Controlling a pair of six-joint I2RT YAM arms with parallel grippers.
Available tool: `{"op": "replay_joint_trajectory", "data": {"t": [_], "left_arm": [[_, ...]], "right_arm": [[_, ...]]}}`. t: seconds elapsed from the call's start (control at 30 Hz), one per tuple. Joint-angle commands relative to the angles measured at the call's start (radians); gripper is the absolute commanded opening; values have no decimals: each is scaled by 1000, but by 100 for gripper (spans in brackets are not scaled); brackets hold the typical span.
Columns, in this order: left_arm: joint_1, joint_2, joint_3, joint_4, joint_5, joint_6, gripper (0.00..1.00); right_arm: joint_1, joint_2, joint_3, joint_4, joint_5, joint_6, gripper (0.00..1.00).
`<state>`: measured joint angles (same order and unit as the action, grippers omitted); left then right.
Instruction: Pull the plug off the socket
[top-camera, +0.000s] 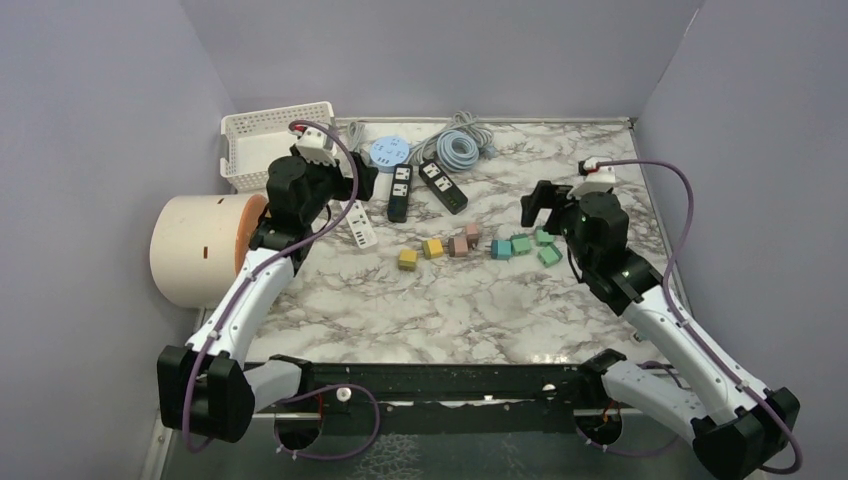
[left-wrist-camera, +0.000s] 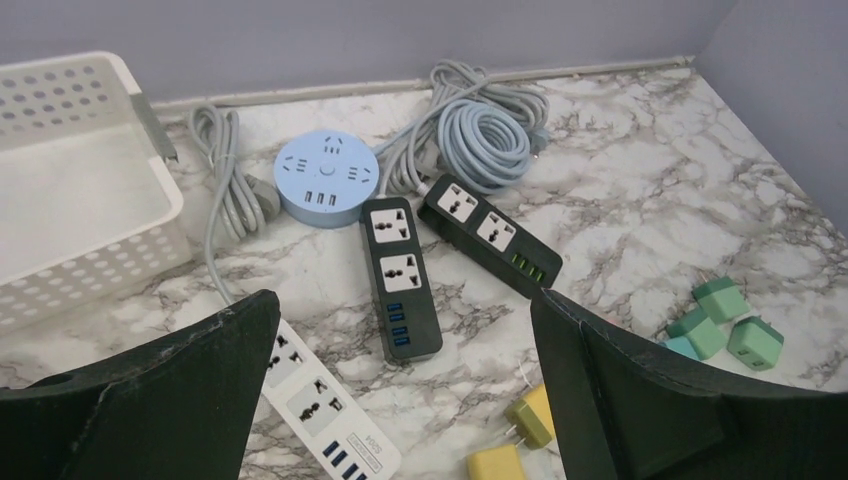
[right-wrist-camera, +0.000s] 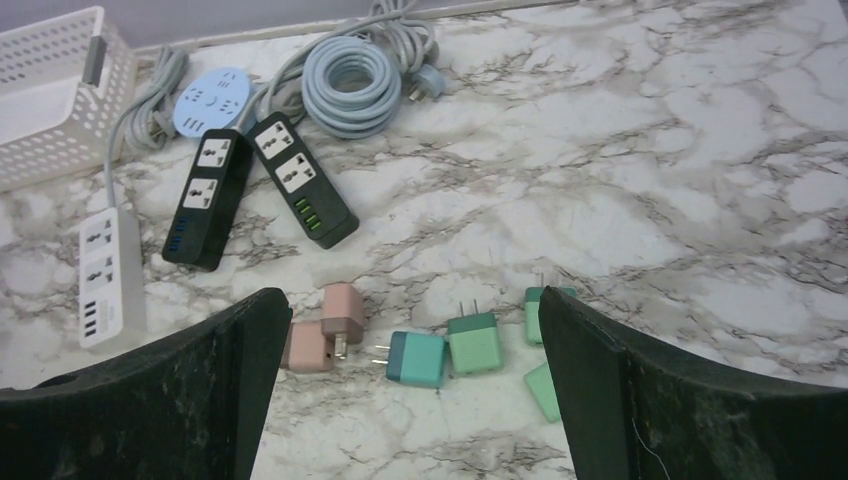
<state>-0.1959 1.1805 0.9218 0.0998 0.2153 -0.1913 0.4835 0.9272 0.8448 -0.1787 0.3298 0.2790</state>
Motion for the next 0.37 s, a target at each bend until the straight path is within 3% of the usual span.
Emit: {"op": "replay_joint_trajectory", "data": {"t": [0.0, 0.33], "left_arm": [[-20, -53, -23, 115, -124, 58, 99], [-34, -61, -17, 124, -148, 89, 99]], "right_arm": [[1, -42, -40, 45, 145, -25, 100], [1, -17, -35, 96, 109, -82, 100]]}}
